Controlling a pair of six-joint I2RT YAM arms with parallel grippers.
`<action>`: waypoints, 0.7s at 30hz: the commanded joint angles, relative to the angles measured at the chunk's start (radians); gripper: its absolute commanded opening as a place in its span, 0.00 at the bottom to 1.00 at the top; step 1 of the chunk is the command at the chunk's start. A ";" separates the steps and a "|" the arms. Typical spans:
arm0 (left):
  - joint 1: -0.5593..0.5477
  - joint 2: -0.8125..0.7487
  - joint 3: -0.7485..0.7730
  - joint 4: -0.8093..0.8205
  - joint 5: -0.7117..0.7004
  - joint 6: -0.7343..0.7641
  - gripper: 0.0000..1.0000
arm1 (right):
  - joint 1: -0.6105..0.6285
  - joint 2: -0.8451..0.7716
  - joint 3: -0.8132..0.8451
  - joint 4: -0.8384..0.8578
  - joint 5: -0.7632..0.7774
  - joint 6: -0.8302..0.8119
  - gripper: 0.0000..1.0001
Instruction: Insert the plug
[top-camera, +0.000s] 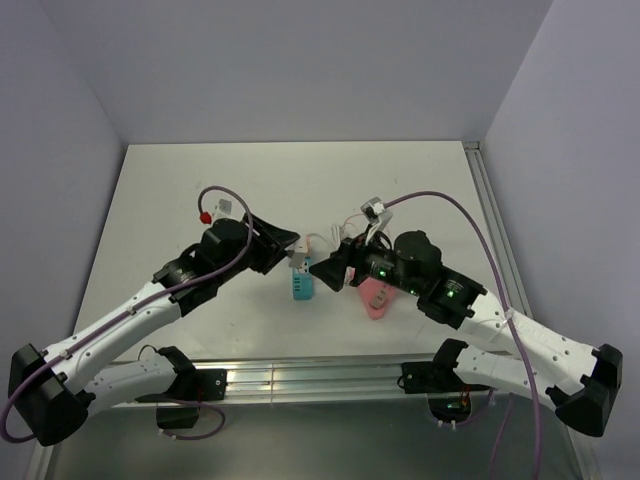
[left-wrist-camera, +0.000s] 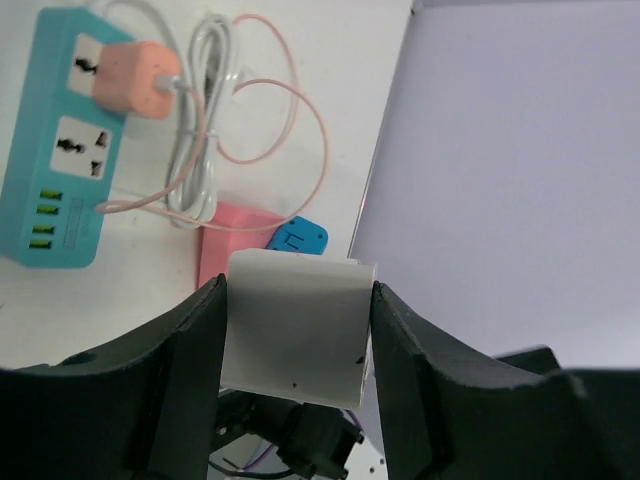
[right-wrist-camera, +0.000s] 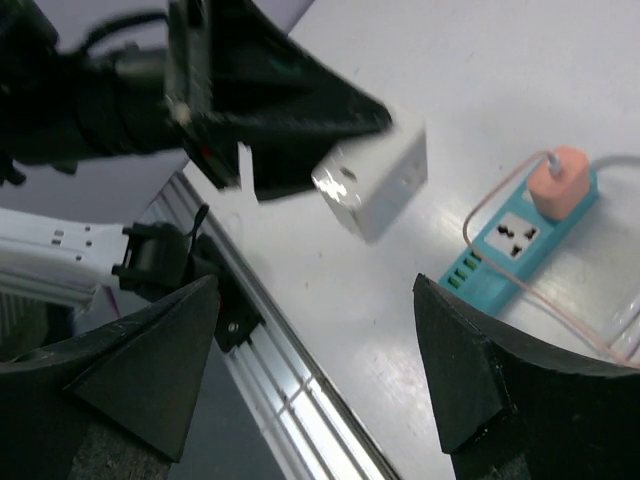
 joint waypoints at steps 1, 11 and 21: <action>-0.049 -0.002 0.037 -0.024 -0.135 -0.202 0.00 | 0.083 0.055 0.086 0.071 0.226 -0.053 0.85; -0.106 -0.073 -0.008 -0.041 -0.232 -0.374 0.00 | 0.241 0.179 0.099 0.145 0.493 -0.113 0.81; -0.114 -0.034 0.004 -0.024 -0.172 -0.422 0.00 | 0.309 0.291 0.090 0.267 0.624 -0.145 0.69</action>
